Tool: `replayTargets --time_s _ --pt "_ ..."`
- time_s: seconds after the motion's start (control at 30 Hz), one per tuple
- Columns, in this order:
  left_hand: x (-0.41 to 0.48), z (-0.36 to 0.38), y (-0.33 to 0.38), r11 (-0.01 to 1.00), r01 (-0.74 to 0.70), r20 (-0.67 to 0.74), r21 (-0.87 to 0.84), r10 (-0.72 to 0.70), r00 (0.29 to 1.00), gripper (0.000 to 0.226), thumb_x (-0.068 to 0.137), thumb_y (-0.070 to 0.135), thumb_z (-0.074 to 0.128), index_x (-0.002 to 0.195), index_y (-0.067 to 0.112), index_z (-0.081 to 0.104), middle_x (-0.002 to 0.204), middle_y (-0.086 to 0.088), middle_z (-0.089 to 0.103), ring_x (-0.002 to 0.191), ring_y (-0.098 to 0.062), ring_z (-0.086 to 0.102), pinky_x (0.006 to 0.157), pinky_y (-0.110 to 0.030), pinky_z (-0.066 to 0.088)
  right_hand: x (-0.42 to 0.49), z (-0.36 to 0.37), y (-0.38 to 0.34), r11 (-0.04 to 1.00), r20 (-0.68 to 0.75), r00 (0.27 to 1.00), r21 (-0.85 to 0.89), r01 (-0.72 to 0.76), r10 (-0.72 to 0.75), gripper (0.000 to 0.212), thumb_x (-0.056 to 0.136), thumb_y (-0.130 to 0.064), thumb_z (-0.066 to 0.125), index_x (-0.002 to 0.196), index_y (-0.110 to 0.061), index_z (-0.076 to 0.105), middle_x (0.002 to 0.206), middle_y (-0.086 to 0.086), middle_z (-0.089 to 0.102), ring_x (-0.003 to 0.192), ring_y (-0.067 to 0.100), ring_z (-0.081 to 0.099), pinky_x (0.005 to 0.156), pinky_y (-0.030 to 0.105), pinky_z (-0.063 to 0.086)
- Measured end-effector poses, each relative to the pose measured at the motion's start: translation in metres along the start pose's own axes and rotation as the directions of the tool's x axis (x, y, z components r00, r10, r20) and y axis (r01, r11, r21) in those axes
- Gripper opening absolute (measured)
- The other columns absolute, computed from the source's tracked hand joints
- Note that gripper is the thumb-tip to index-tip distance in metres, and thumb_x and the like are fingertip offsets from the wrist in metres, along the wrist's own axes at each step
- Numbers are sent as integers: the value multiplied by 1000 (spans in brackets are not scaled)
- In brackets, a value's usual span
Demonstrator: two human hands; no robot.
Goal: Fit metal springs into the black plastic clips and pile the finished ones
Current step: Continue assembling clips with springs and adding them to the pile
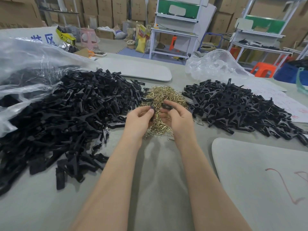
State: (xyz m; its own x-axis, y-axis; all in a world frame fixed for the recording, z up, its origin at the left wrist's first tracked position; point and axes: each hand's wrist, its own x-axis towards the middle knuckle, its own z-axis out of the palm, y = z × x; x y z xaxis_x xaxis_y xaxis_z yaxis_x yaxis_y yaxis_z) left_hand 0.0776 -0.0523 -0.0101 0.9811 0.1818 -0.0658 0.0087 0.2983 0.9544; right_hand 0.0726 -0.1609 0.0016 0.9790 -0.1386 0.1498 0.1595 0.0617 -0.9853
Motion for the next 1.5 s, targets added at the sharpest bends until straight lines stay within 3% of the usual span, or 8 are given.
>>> replayTargets --time_s 0.13,0.23,0.33,0.43,0.6,0.87,1.3,1.5 --pt "0 -2 -2 999 -18 -3 48 18 1000 15 92 8 60 84 21 63 81 1 63 75 -8 59 77 -26 51 -1 -1 -1 992 77 996 110 -54 46 39 96 0 38 97 -26 67 102 2 67 76 6 66 68 19 53" --pt "0 -3 -1 998 -27 -2 64 27 1000 14 91 9 61 84 22 63 82 1 62 77 -10 57 79 -28 50 -2 -1 3 996 52 997 -57 63 -60 30 93 -2 49 94 -28 65 90 -2 68 78 9 65 76 26 54" --pt "0 -2 -1 998 -37 7 55 37 999 13 91 8 60 86 20 63 80 2 62 74 -7 58 69 -19 51 -4 -1 6 971 48 990 -194 138 -131 29 90 -1 55 95 -30 57 92 1 67 86 14 66 82 26 53" --pt "-1 -2 -1 995 -57 11 86 56 998 9 91 8 60 93 16 64 79 4 63 71 -5 57 65 -14 50 -5 1 7 960 38 987 -230 159 -155 25 89 -1 58 103 -21 52 95 -2 66 89 5 64 81 17 51" --pt "-3 -1 1 995 -64 20 78 63 998 13 90 5 61 99 14 62 80 5 62 72 -4 57 65 -12 50 -2 2 6 945 33 982 -269 186 -184 20 88 2 58 102 -12 60 91 -4 64 89 10 63 87 23 52" --pt "-4 -1 2 997 -39 33 72 36 999 11 89 7 63 96 15 63 80 3 62 68 -3 57 61 -11 49 -1 2 7 946 12 980 -258 194 -198 22 89 2 57 94 -18 64 85 -7 66 86 10 65 88 27 53" --pt "-3 0 2 998 -33 44 60 31 999 11 89 7 63 98 13 64 82 0 64 72 -8 59 75 -22 53 -2 0 5 955 -29 983 -246 168 -180 19 90 -2 57 95 -18 67 92 1 71 91 13 68 89 31 54" --pt "-3 -2 1 995 -57 54 82 53 997 11 88 7 65 89 18 63 79 2 64 70 -7 60 67 -17 53 -2 0 4 957 -10 986 -241 161 -168 20 90 -1 57 95 -18 66 92 3 70 92 16 68 91 35 53"
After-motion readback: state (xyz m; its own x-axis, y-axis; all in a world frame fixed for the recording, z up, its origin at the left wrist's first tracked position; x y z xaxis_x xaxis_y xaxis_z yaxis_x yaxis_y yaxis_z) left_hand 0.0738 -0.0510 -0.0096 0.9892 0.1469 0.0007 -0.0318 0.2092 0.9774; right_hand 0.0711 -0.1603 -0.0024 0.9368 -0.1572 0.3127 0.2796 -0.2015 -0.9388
